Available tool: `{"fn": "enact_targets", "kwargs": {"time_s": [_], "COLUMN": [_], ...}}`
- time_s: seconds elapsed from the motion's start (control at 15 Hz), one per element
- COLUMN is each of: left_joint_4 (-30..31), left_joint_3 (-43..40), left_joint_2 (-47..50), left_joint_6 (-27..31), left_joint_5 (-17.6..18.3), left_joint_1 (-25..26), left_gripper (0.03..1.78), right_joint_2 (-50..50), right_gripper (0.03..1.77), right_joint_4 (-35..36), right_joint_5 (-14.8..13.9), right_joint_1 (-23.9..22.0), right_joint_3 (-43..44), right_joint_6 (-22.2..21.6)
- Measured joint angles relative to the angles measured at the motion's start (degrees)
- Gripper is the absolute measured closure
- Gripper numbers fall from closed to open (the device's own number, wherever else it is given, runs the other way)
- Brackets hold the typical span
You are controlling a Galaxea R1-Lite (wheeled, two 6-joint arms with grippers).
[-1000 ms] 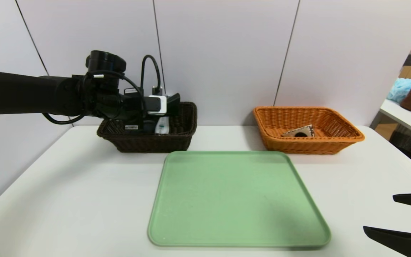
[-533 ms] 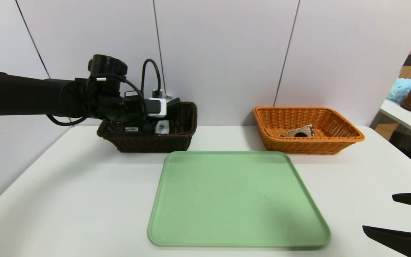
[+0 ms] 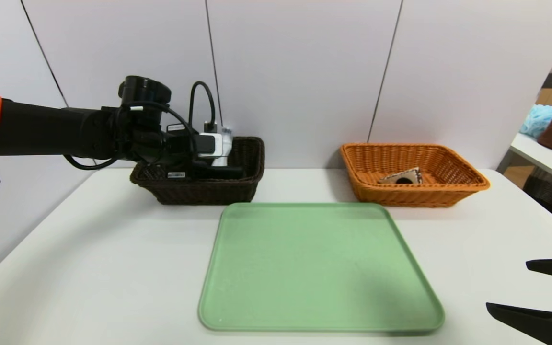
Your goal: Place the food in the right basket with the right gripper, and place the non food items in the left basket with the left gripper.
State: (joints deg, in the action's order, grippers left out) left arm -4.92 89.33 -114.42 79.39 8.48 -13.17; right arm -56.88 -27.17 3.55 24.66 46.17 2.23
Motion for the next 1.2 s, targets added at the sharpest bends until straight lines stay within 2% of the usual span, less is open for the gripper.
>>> {"fn": "enact_targets", "kwargs": {"time_s": [0.27, 0.47, 0.8, 1.0, 1.2], "left_joint_4": [-0.39, -3.94, -15.13, -21.46, -22.27], "left_joint_3": [1.55, 3.78, 8.29, 10.84, 7.66], "left_joint_2": [2.38, 5.91, 12.52, 16.16, 21.72], "left_joint_6": [-3.12, -11.34, -30.71, -46.51, -58.64], "left_joint_5": [0.52, 0.69, 1.73, 1.96, 0.16], "left_joint_1": [0.0, -0.13, -0.76, -0.91, 0.16], "left_gripper": [0.34, 0.27, 0.19, 0.16, 0.15], "right_joint_2": [-0.06, -0.22, -0.52, -0.5, -0.43], "right_gripper": [0.1, 0.1, 0.1, 0.1, 0.1], "right_joint_4": [-0.02, 0.02, 0.69, 0.79, 1.49], "right_joint_5": [0.04, 0.11, 0.09, -0.09, -0.55], "right_joint_1": [0.0, 0.0, 0.13, 0.13, -0.02], "right_joint_3": [-0.15, -0.24, 0.3, 0.41, 0.41], "right_joint_6": [0.0, 0.02, 0.22, 0.29, 0.18]}}
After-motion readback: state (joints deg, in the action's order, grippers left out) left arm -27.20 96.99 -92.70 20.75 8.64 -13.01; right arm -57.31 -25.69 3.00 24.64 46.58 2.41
